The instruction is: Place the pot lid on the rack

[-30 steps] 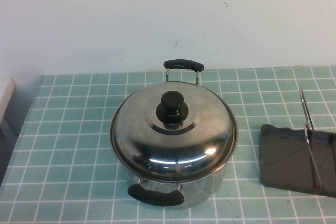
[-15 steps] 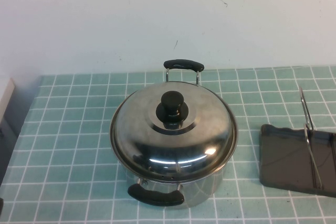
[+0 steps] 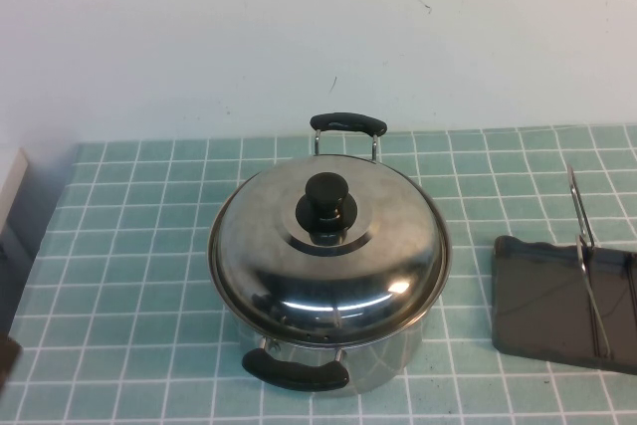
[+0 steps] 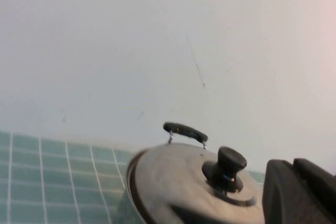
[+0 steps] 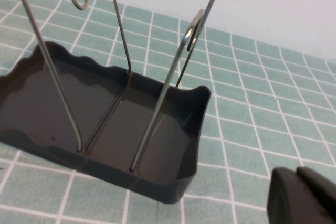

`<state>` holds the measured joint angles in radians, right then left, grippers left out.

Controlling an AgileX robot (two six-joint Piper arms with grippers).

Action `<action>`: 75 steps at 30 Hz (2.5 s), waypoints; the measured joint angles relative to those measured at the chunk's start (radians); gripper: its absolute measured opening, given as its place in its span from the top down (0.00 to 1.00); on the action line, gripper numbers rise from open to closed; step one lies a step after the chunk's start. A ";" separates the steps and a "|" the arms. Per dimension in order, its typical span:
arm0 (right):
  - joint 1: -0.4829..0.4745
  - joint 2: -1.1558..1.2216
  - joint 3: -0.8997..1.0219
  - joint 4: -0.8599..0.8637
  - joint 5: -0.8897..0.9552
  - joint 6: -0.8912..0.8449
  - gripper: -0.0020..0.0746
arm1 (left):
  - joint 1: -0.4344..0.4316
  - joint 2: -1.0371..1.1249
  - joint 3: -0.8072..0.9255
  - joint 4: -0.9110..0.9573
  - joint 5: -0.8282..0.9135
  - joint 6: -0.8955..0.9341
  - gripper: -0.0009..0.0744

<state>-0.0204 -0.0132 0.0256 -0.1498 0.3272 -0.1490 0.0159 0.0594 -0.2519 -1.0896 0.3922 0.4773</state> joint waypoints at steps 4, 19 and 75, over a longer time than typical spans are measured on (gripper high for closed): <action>0.000 0.000 0.000 0.000 0.000 0.000 0.98 | -0.011 0.164 -0.194 0.113 0.002 0.092 0.99; 0.000 0.000 0.000 0.000 0.000 0.000 0.98 | -0.511 0.673 -0.346 1.062 -0.463 -0.669 0.26; 0.000 0.000 0.004 0.084 -0.030 0.085 0.98 | -0.648 1.310 -0.436 1.023 -1.267 -0.764 0.58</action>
<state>-0.0204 -0.0132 0.0291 -0.0657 0.2967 -0.0637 -0.6323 1.3695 -0.6880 -0.0664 -0.8746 -0.2864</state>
